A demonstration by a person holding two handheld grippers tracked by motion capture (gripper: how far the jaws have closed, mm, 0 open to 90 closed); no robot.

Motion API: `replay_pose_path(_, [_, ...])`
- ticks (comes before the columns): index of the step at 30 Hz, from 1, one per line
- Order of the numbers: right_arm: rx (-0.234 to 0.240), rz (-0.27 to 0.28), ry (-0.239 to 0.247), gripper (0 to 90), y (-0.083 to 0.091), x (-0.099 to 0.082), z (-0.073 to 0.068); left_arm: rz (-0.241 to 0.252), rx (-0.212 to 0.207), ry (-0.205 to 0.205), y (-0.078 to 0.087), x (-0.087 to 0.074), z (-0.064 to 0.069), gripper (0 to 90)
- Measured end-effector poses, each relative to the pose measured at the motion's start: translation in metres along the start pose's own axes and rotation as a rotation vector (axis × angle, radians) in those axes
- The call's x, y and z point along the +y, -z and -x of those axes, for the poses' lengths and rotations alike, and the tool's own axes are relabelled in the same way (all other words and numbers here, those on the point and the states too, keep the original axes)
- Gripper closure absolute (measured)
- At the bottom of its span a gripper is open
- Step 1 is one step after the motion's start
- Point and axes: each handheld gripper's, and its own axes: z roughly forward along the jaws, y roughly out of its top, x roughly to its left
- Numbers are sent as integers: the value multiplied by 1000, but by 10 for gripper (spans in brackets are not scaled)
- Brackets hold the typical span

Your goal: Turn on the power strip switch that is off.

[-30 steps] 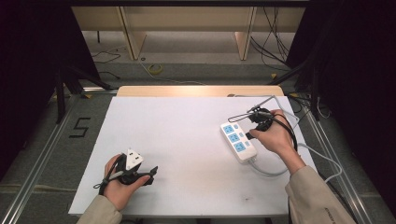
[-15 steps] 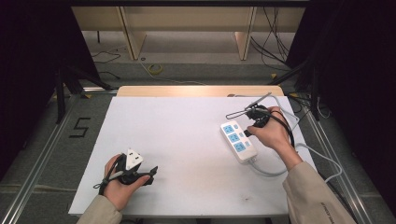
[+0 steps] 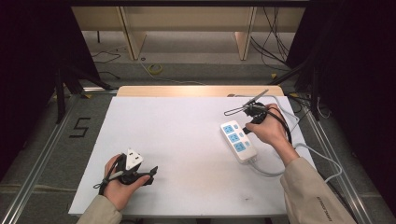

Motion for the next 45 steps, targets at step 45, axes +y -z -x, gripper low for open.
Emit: replay_pose_path(45, [-17, -56, -26, 900, -28, 32, 11, -1, -3, -1, 0, 0, 0, 194])
